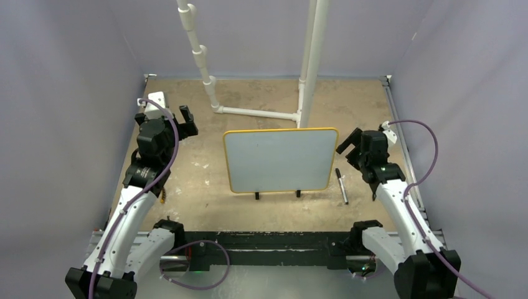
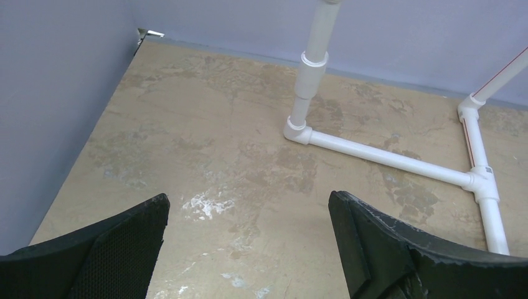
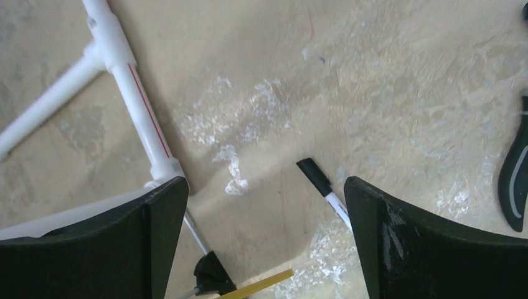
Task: Write a sentence on the whiteboard
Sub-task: Pick up the whiteboard marker from the center of the board.
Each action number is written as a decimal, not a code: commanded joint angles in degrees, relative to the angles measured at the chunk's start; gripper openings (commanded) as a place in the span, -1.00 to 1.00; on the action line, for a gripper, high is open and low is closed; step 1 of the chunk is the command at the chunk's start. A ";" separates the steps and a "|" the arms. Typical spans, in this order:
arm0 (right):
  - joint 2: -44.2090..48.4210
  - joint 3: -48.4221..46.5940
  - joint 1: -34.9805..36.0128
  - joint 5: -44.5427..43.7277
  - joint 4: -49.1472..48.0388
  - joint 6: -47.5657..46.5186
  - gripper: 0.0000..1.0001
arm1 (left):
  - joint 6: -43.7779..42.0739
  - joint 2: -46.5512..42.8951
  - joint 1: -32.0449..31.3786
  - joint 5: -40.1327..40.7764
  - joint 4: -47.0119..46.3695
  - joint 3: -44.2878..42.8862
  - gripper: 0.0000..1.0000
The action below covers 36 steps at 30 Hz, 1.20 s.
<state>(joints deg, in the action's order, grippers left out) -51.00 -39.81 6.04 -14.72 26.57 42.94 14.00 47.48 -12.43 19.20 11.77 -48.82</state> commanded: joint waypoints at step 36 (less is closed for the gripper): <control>-34.62 -1.44 -1.65 6.08 -1.13 -1.84 -0.61 | 2.26 0.60 -1.11 -3.34 -0.29 -0.11 0.99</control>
<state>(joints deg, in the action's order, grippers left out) -83.02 -42.63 5.08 -6.13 28.45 40.91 15.53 48.27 -13.21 15.62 12.12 -48.82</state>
